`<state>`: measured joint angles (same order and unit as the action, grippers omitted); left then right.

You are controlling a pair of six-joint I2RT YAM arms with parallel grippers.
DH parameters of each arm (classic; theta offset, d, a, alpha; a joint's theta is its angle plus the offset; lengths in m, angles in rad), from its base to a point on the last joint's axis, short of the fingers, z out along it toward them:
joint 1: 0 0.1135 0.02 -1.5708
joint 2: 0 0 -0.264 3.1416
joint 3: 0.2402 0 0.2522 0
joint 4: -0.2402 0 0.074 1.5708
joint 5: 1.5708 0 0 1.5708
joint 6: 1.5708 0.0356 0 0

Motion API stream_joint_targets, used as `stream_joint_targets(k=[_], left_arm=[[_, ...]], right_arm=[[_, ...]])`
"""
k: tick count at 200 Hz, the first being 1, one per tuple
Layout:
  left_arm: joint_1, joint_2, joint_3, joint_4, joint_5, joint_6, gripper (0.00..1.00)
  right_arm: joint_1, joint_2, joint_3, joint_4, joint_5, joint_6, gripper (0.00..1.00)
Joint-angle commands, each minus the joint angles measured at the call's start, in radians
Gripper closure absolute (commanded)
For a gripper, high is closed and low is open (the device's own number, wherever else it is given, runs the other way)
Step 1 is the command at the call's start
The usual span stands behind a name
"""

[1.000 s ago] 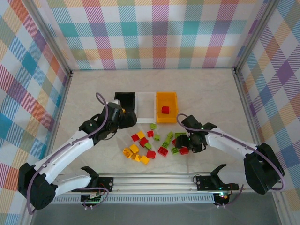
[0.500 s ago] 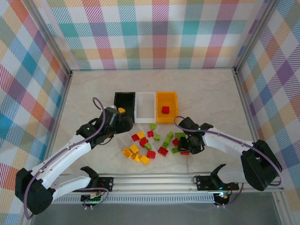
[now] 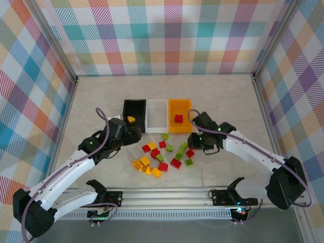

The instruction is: Sort the legos into containers by color

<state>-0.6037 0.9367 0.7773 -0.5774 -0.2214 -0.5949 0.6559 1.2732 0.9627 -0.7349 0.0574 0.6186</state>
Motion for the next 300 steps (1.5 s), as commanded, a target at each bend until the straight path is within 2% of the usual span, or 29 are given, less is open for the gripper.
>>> stream_joint_targets(k=[1, 27, 51, 78, 89, 99, 110, 124, 149, 188, 200, 264, 300], left_arm=[[0.002, -0.026, -0.042, -0.026, -0.004, -0.017, 0.0], [0.002, -0.058, -0.069, -0.035, 0.016, -0.024, 0.0], [0.002, -0.083, -0.068, -0.083, 0.012, -0.021, 0.0], [0.002, -0.127, -0.076, -0.133, 0.01, -0.018, 0.0], [0.002, -0.144, -0.086, -0.144, 0.014, -0.02, 0.0], [0.003, -0.154, -0.091, -0.148, 0.027, -0.022, 0.0], [0.003, -0.156, -0.099, -0.145, 0.048, -0.023, 0.0], [0.001, -0.147, -0.103, -0.141, 0.074, -0.025, 0.0], [-0.015, -0.111, -0.129, -0.096, 0.172, -0.034, 0.04], [-0.127, 0.021, -0.209, -0.007, 0.243, -0.089, 0.06], [-0.154, 0.058, -0.226, 0.024, 0.265, -0.101, 0.09], [-0.183, 0.13, -0.279, -0.048, 0.23, -0.115, 0.25], [-0.161, 0.164, -0.297, -0.071, 0.176, -0.124, 0.28]], right_arm=[[-0.011, 0.122, 0.136, 0.068, 0.056, -0.07, 0.67], [-0.055, 0.322, 0.306, 0.151, 0.077, -0.076, 0.66], [-0.077, 0.498, 0.477, 0.137, 0.135, -0.072, 0.65], [-0.097, 0.612, 0.576, 0.13, 0.16, -0.057, 0.63], [-0.102, 0.644, 0.609, 0.114, 0.159, -0.053, 0.58], [-0.105, 0.657, 0.627, 0.111, 0.149, -0.053, 0.47], [-0.105, 0.651, 0.631, 0.116, 0.136, -0.055, 0.36], [-0.105, 0.617, 0.613, 0.133, 0.114, -0.057, 0.31], [-0.102, 0.523, 0.531, 0.166, 0.077, -0.058, 0.3], [-0.095, 0.394, 0.361, 0.216, 0.035, -0.041, 0.3], [-0.095, 0.365, 0.32, 0.226, 0.035, -0.036, 0.3], [-0.095, 0.295, 0.232, 0.251, 0.044, -0.026, 0.3], [-0.096, 0.288, 0.227, 0.254, 0.051, -0.027, 0.29]])
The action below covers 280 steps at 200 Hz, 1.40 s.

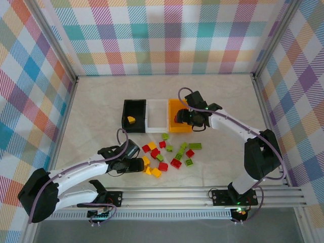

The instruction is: Sort the legos into containers by color

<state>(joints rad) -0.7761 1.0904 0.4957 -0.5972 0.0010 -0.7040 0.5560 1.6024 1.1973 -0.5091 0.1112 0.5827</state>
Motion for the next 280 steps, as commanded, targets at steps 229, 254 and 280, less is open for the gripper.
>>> stream_joint_targets(k=[229, 254, 280], left_arm=[[0.065, 0.042, 0.088, -0.024, -0.122, 0.024, 0.55], [0.114, 0.029, 0.256, -0.089, -0.2, 0.084, 0.56], [0.223, 0.121, 0.411, -0.036, -0.236, 0.143, 0.57]], right_arm=[[-0.007, -0.075, -0.05, 0.04, 0.006, 0.02, 0.29], [-0.008, -0.087, -0.05, 0.035, 0.002, 0.021, 0.29], [-0.008, -0.104, -0.068, 0.036, 0.002, 0.03, 0.29]])
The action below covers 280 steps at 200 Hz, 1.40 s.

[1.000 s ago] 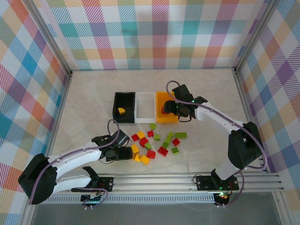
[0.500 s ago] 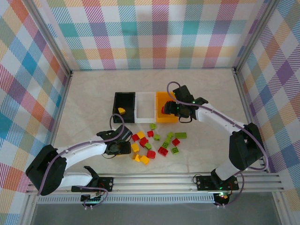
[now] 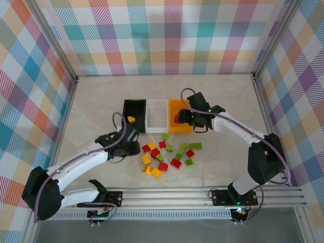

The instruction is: Sort the legos into containers by color

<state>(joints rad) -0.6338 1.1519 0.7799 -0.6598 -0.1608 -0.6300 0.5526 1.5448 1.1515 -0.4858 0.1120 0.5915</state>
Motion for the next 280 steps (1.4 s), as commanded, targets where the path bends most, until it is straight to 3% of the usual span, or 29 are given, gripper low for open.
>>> stream_joint_targets(k=[1, 39, 100, 125, 143, 185, 207, 237, 280], left_arm=[[0.085, 0.065, 0.131, 0.03, -0.077, 0.071, 0.57], [0.221, 0.329, 0.292, 0.167, -0.098, 0.109, 0.57], [0.248, 0.603, 0.526, 0.2, -0.147, 0.122, 0.55], [0.248, 0.637, 0.56, 0.184, -0.131, 0.121, 0.35], [0.243, 0.608, 0.554, 0.193, -0.1, 0.107, 0.2], [0.188, 0.433, 0.551, 0.202, -0.027, 0.101, 0.0], [0.128, 0.312, 0.502, 0.209, -0.004, 0.098, 0.0], [0.051, 0.15, 0.314, 0.238, 0.0, 0.068, 0.0], [0.039, -0.075, 0.075, 0.203, -0.006, -0.003, 0.0]], right_arm=[[-0.005, -0.047, -0.023, 0.014, 0.002, 0.022, 0.29], [-0.005, -0.075, -0.059, 0.003, -0.005, 0.028, 0.29], [-0.004, -0.19, -0.177, 0.006, -0.077, 0.029, 0.28], [-0.003, -0.232, -0.239, -0.005, -0.125, 0.039, 0.28], [-0.002, -0.253, -0.281, -0.017, -0.139, 0.053, 0.27], [-0.002, -0.269, -0.35, -0.057, -0.099, 0.096, 0.28], [-0.002, -0.249, -0.376, -0.058, -0.077, 0.114, 0.28], [-0.002, -0.185, -0.381, -0.03, -0.046, 0.142, 0.28], [-0.002, -0.088, -0.338, -0.037, 0.022, 0.148, 0.3]])
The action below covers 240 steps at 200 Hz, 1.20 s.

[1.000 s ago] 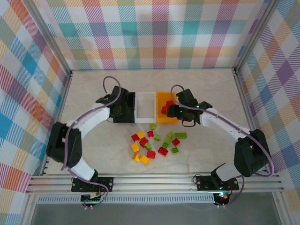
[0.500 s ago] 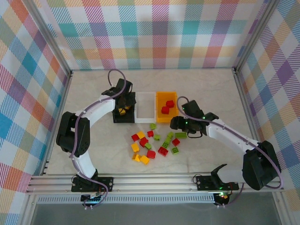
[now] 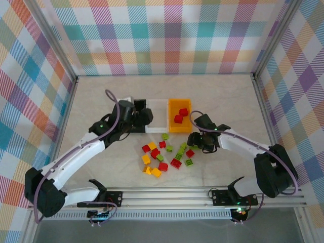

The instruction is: Sort the legos into containers by color

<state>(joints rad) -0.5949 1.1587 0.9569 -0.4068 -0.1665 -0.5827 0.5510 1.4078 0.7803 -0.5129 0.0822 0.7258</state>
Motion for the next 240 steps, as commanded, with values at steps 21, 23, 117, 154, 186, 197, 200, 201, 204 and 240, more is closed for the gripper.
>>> stream_joint_targets(k=[21, 23, 117, 154, 186, 197, 200, 201, 204, 240], left_arm=[[0.0, -0.155, -0.16, -0.102, -0.019, -0.062, 0.0], [0.0, -0.161, -0.165, -0.105, -0.023, -0.062, 0.0], [0.0, -0.232, -0.268, -0.141, -0.08, -0.084, 0.0], [0.001, -0.221, -0.267, -0.145, -0.087, -0.083, 0.0], [0.001, -0.221, -0.264, -0.152, -0.096, -0.081, 0.0], [0.001, -0.219, -0.262, -0.153, -0.095, -0.08, 0.0], [0.001, -0.219, -0.262, -0.153, -0.096, -0.078, 0.0], [0.001, -0.219, -0.262, -0.154, -0.098, -0.078, 0.0], [0.001, -0.217, -0.262, -0.154, -0.099, -0.078, 0.0], [0.001, -0.211, -0.258, -0.161, -0.094, -0.078, 0.0]], right_arm=[[0.001, 0.095, 0.048, -0.009, 0.042, -0.011, 0.28], [0.002, 0.098, 0.048, -0.008, 0.041, -0.013, 0.28], [0.053, 0.176, 0.117, -0.068, 0.108, -0.07, 0.23], [0.053, 0.254, 0.135, -0.084, 0.131, -0.076, 0.23], [0.053, 0.274, 0.131, -0.08, 0.137, -0.068, 0.24], [0.051, 0.275, 0.125, -0.068, 0.129, -0.074, 0.27], [0.052, 0.276, 0.125, -0.063, 0.127, -0.075, 0.27], [0.052, 0.276, 0.125, -0.063, 0.126, -0.076, 0.28], [0.052, 0.277, 0.126, -0.062, 0.124, -0.077, 0.28], [0.052, 0.3, 0.135, -0.064, 0.096, -0.08, 0.25]])
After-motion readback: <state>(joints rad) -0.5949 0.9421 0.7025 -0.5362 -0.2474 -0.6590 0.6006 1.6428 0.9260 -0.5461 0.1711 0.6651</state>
